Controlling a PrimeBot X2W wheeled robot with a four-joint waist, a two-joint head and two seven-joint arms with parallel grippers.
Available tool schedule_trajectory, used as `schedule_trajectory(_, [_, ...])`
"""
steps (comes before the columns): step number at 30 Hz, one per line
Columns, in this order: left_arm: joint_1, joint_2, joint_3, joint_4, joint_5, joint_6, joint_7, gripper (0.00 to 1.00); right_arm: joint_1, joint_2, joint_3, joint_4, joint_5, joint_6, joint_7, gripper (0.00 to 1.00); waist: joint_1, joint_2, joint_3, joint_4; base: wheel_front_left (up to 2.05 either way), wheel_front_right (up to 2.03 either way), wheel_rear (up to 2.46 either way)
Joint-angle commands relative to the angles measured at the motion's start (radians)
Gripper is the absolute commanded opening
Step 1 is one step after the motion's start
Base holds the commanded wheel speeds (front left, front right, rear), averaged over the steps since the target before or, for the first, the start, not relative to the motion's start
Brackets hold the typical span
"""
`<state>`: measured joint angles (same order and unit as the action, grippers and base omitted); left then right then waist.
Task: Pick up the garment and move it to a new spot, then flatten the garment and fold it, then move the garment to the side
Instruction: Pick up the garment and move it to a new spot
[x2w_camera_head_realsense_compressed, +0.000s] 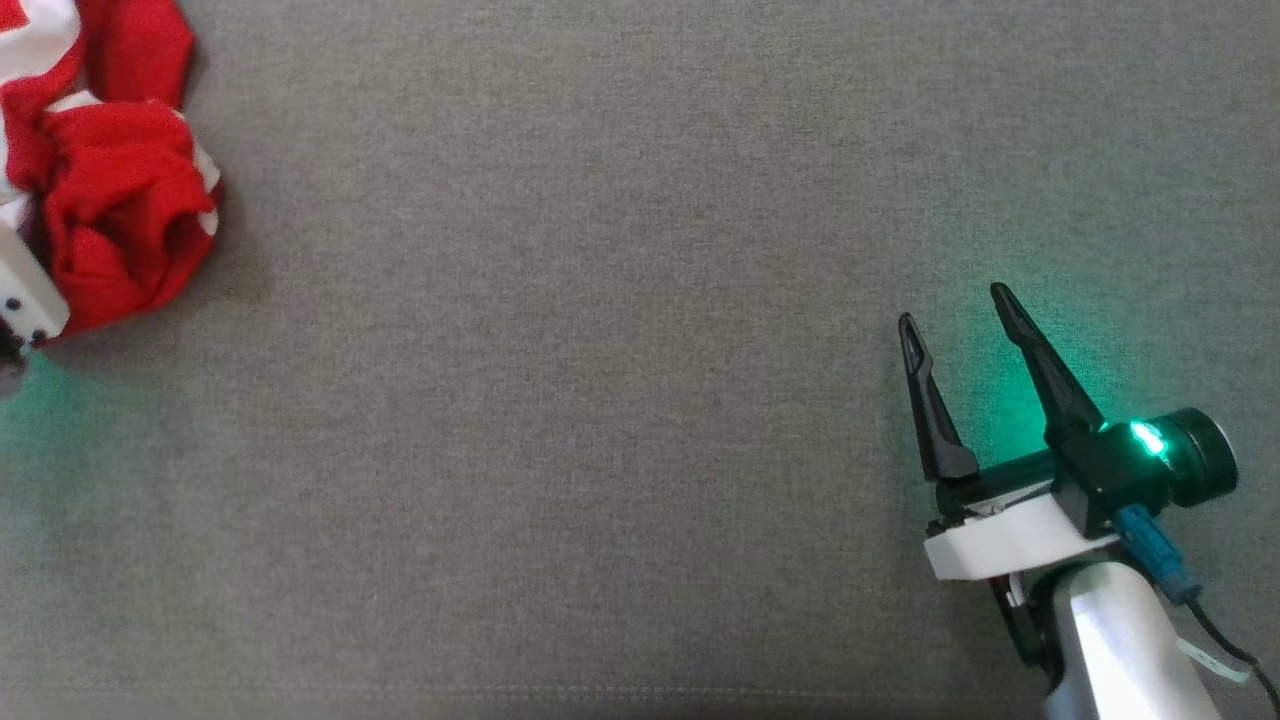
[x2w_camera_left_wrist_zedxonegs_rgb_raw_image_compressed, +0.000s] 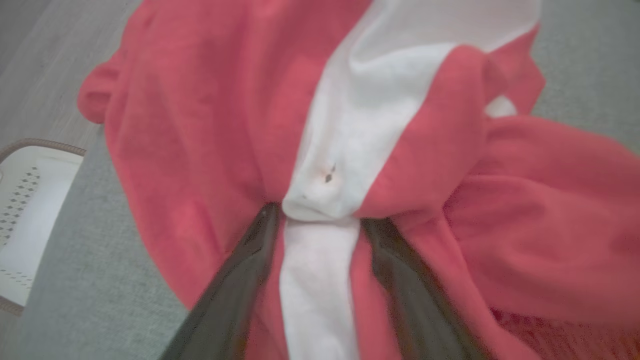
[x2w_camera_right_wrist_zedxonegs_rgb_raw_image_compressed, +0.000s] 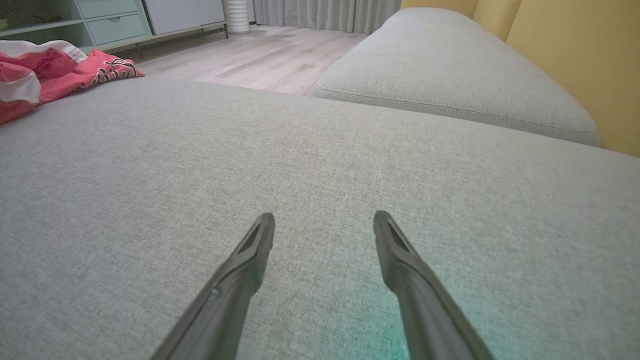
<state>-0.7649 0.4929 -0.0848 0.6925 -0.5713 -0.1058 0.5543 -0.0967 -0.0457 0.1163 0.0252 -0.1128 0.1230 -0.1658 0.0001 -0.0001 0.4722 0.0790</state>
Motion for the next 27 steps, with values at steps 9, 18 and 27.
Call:
schedule_trajectory(9, [-0.008,0.109,0.012,0.005,0.040,0.002,-0.066,0.00,-0.017,-0.004,0.033,0.004,0.026,0.008,-0.026,1.00,-0.0001,0.0001,-0.078,0.007,0.00,0.00,0.00])
schedule_trajectory(18, [-0.031,0.151,-0.023,-0.041,0.085,-0.005,-0.139,0.00,0.013,-0.004,0.029,0.070,0.078,0.008,-0.054,1.00,-0.0001,0.0001,-0.255,-0.009,0.00,0.00,0.00])
schedule_trajectory(27, [-0.040,0.111,-0.111,-0.207,0.085,-0.018,-0.120,0.00,0.086,-0.004,-0.014,0.126,0.129,0.008,-0.079,1.00,-0.0001,0.0001,-0.461,-0.047,0.00,0.00,0.00])
